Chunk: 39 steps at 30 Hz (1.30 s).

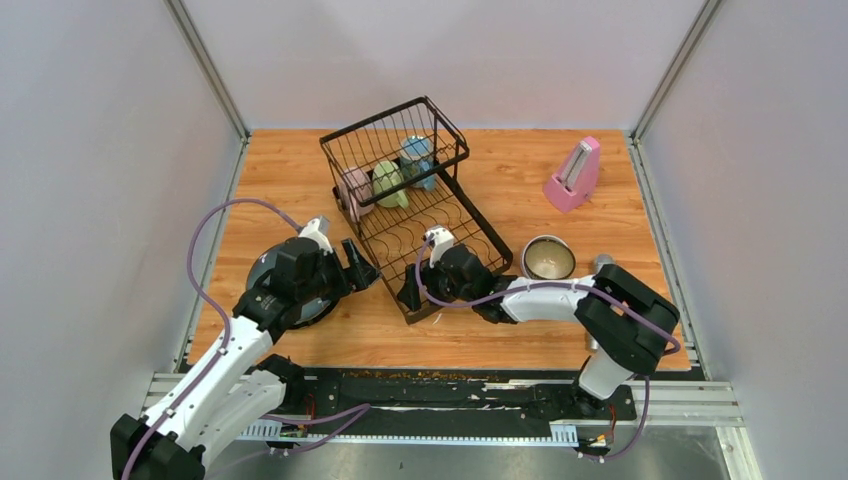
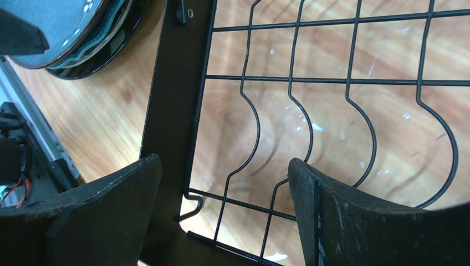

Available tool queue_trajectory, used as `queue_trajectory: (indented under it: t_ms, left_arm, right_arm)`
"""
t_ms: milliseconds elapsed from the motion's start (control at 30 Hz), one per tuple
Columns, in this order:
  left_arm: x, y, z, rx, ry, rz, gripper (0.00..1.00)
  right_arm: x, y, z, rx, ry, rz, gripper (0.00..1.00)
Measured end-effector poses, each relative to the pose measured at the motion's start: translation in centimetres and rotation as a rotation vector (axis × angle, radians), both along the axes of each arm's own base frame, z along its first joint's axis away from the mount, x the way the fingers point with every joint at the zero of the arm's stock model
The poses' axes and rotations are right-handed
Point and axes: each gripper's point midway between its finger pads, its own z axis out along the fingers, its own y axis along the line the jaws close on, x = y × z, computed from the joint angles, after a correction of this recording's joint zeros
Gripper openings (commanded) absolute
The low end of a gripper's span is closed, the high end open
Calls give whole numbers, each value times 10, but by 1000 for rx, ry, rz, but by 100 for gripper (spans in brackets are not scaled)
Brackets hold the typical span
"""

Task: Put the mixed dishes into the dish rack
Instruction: Pick up the bowl from the center of the board.

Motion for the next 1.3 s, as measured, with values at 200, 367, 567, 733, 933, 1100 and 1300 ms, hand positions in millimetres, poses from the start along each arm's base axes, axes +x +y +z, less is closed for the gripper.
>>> queue_trajectory:
  t_ms: [200, 367, 567, 733, 933, 1100, 1300]
  left_arm:
    - [-4, 2, 2, 0, -3, -4, 93]
    - [-5, 2, 7, -6, -21, -8, 94]
    - [-3, 0, 21, -16, -56, -21, 96]
    - [-4, -1, 32, -30, -92, -29, 96]
    - [-5, -2, 34, -35, -98, -34, 96]
    - [-5, -3, 33, -37, -93, -41, 98]
    - [-4, -5, 30, -27, -86, -57, 100]
  right_arm:
    - [-29, -3, 1, 9, 27, 2, 88]
    - [-57, -14, 2, -41, 68, 34, 90]
    - [-45, -46, 51, -71, -35, -89, 100]
    - [-16, -103, 120, 11, -170, -368, 99]
    - [1, -209, 159, 148, -175, -767, 100]
    - [17, -303, 141, 116, -91, -1091, 100]
    - [18, -335, 78, -6, 181, -1185, 88]
